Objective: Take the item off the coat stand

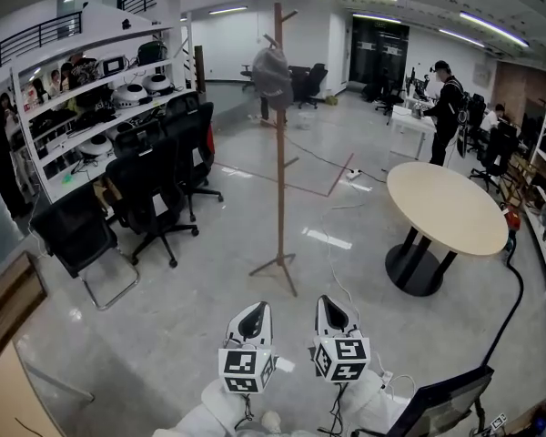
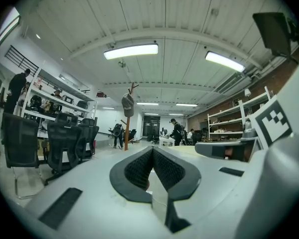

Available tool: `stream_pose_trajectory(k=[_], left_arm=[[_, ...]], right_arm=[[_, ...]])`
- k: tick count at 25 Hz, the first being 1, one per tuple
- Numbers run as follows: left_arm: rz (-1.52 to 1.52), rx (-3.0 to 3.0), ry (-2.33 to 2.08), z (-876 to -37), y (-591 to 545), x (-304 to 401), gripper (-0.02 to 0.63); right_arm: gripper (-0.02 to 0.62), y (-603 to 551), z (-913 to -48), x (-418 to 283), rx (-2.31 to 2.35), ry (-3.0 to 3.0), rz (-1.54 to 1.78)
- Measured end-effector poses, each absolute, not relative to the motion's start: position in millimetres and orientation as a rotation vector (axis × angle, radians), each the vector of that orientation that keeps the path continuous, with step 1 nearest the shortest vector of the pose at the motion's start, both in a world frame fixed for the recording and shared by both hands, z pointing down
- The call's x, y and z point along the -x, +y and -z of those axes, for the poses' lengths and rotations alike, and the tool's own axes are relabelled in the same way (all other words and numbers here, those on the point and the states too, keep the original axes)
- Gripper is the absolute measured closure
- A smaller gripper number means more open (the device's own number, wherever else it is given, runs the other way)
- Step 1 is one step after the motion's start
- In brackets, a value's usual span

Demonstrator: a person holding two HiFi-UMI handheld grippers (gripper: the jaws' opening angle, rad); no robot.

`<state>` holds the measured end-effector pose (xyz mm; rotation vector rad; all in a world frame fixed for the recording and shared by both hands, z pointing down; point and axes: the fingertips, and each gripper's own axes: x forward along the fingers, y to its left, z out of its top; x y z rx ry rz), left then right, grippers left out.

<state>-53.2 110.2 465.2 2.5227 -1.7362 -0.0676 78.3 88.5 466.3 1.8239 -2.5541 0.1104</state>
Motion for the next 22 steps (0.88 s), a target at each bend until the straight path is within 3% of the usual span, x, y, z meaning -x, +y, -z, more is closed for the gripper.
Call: stream_pose_trajectory(k=[22], left_arm=[[0.075, -2.558, -1.669, -472, 0, 79, 0.606]], right_arm=[[0.591, -16, -465, -60, -1.914, -2.498, -0.095]])
